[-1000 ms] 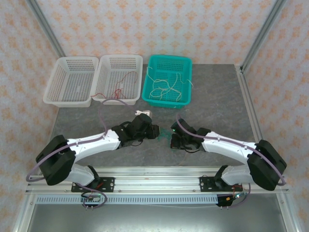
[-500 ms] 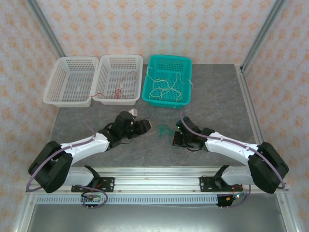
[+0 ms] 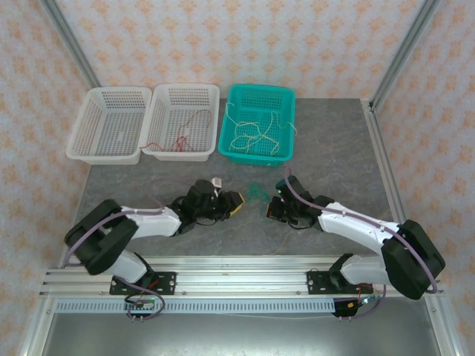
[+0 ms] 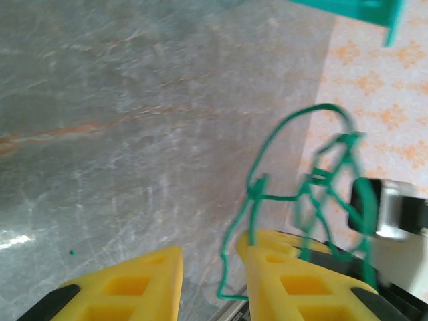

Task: Untangle the cables

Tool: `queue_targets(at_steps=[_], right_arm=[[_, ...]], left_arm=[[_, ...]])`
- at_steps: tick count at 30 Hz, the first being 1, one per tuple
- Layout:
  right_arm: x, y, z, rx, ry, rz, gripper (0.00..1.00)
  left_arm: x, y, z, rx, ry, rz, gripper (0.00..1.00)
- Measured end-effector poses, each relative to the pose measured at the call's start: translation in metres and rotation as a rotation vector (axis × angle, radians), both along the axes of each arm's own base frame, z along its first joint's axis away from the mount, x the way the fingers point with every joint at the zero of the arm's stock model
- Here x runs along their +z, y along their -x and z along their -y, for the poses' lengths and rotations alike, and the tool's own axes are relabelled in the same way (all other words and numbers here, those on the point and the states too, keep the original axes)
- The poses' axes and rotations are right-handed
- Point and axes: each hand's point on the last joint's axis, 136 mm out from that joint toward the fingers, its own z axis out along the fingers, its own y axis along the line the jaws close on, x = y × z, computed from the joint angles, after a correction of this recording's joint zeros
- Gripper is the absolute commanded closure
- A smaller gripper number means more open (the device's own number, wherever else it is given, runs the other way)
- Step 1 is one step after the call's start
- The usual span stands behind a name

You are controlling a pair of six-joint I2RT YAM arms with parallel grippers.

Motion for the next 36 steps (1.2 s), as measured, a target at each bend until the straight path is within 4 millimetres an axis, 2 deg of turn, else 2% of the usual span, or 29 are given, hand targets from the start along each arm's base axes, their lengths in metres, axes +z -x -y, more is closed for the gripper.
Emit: queue_targets(at_steps=[3,6,11,18,26,29,36], right_arm=[[0.000,0.000,0.000,0.000,0.000,0.000,1.00],[0.000,0.000,0.000,-0.001,-0.001,-0.001,1.00],[0.001,0.000,0.000,-0.006,-0.005,-0.002,1.00],[0.002,-0.001,0.000,-0.014,-0.010,-0.002,1.00],[0.001,0.001,-0.001,-0.011,-0.018,-0.010,1.00],[0.000,0.002,-0.001,-0.014,-0.017,-0.016,1.00],[-0.001,0.003,0.001,-0.017,-0.019,-0.016,1.00]], left_arm=[[-0.014,0.002,0.008,-0.005,0.008,-0.031,0.63],[-0.014,0.000,0.012,-0.002,0.027,-0.030,0.59],[-0.002,-0.007,0.017,0.008,0.063,0.007,0.59],[0.002,-0.011,0.016,0.023,0.069,0.025,0.59],[0.030,-0.027,0.035,0.013,0.172,0.098,0.57],[0.025,-0.030,0.040,0.012,0.191,0.086,0.60],[0.008,-0.028,0.046,0.017,0.203,0.033,0.79]])
